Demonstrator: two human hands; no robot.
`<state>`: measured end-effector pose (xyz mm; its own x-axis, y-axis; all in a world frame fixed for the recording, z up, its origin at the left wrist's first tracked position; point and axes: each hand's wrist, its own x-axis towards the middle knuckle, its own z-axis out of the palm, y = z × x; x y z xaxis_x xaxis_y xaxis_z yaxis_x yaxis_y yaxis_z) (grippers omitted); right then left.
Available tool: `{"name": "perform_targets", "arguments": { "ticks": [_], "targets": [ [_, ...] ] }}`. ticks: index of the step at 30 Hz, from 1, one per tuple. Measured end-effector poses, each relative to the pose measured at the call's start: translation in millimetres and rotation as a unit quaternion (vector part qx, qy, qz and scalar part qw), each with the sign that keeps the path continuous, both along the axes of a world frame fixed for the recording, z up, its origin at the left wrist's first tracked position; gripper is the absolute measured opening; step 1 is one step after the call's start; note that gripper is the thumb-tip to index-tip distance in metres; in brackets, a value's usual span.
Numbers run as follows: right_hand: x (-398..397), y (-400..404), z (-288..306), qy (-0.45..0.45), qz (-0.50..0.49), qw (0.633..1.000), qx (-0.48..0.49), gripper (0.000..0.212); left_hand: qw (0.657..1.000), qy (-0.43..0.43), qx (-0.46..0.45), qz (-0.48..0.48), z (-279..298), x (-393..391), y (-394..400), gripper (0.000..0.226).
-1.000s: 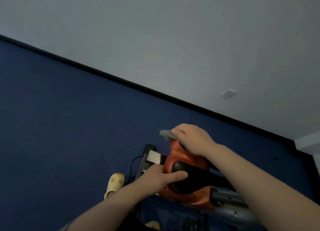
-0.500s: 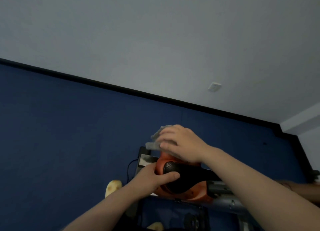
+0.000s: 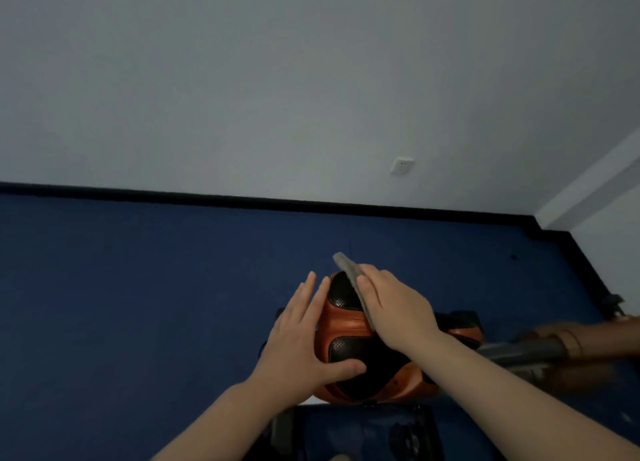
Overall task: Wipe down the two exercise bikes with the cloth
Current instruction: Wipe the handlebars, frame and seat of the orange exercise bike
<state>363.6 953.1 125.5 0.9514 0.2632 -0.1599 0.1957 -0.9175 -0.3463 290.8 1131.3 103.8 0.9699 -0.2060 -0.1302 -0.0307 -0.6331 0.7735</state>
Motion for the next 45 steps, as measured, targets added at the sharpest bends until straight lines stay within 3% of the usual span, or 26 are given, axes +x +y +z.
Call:
{"name": "perform_targets", "arguments": {
  "ticks": [5, 8, 12, 14, 17, 19, 22, 25, 28, 30, 34, 39, 42, 45],
  "targets": [
    [-10, -52, 4, 0.012, -0.103, 0.986, -0.127, 0.025, 0.989, -0.058, 0.107, -0.084, 4, 19, 6, 0.123],
    [-14, -37, 2, -0.004, -0.130, 0.973, -0.191, 0.030, 0.980, -0.085, 0.133, -0.124, 7, 28, 7, 0.123],
    [-36, -4, -3, -0.086, -0.128, 0.987, -0.047, 0.054, 0.978, -0.088, 0.116, -0.147, 7, 32, 9, 0.123],
    [-35, -28, 1, -0.069, -0.105, 0.990, -0.060, 0.056, 0.974, -0.095, 0.115, -0.170, 9, 37, 9, 0.123],
    [-27, -59, 2, -0.060, -0.196, 0.967, -0.152, 0.041, 0.960, -0.117, 0.135, -0.214, 11, 45, 9, 0.121],
    [-30, -43, -2, -0.065, -0.230, 0.955, -0.177, 0.042, 0.956, -0.120, 0.134, -0.230, 11, 49, 8, 0.119],
    [-53, -14, -13, -0.097, -0.176, 0.977, -0.067, 0.052, 0.960, -0.114, 0.114, -0.228, 10, 50, 7, 0.119],
    [-51, -42, -8, -0.087, -0.129, 0.986, -0.065, 0.048, 0.960, -0.113, 0.111, -0.231, 10, 52, 7, 0.121],
    [-43, -39, -6, -0.103, -0.245, 0.962, -0.061, 0.035, 0.959, -0.116, 0.113, -0.232, 11, 54, 7, 0.122],
    [-49, -14, -13, -0.101, -0.268, 0.957, -0.043, 0.045, 0.961, -0.117, 0.109, -0.228, 10, 54, 7, 0.122],
    [-59, -30, -14, -0.060, -0.159, 0.985, -0.030, 0.050, 0.960, -0.119, 0.107, -0.231, 10, 54, 7, 0.122],
    [-47, -39, -15, -0.063, -0.360, 0.930, -0.040, 0.047, 0.959, -0.116, 0.110, -0.233, 9, 54, 8, 0.120],
    [-69, 1, -24, -0.079, -0.336, 0.939, 0.001, 0.056, 0.958, -0.120, 0.117, -0.233, 7, 53, 8, 0.118],
    [-63, -14, -23, -0.064, -0.361, 0.930, 0.029, 0.051, 0.954, -0.122, 0.125, -0.244, 6, 54, 9, 0.117]
  ]
}}
